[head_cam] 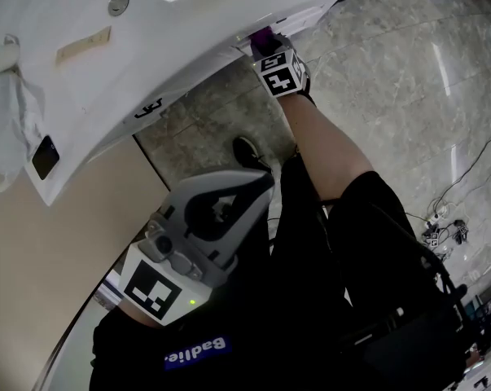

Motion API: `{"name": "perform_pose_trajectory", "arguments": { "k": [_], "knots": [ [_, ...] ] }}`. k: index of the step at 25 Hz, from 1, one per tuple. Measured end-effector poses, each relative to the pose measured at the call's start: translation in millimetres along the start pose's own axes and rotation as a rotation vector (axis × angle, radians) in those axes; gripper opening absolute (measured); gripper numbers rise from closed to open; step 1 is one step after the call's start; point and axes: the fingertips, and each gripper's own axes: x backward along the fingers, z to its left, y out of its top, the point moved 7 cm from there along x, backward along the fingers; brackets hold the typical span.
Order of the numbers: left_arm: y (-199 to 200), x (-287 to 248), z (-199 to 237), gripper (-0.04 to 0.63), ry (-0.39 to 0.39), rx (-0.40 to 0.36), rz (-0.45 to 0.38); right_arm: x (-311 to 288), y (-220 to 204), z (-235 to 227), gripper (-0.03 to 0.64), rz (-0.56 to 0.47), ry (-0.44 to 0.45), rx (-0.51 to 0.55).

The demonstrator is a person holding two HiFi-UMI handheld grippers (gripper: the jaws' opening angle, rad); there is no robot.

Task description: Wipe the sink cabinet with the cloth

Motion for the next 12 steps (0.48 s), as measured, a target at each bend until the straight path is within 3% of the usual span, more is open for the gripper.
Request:
{"name": "perform_pose_trajectory", "arguments": {
  "k": [7, 12],
  "knots": [
    [14, 21, -6, -0.011, -0.002, -0.01, -0.013, 17, 15, 54, 0.084, -0.008, 0.094, 0.035],
    [43, 38, -24, -0.011, -0.032, -0.067, -0.005, 77, 26, 67, 0.084, 0.008, 0.083, 0.076]
  ]
}}
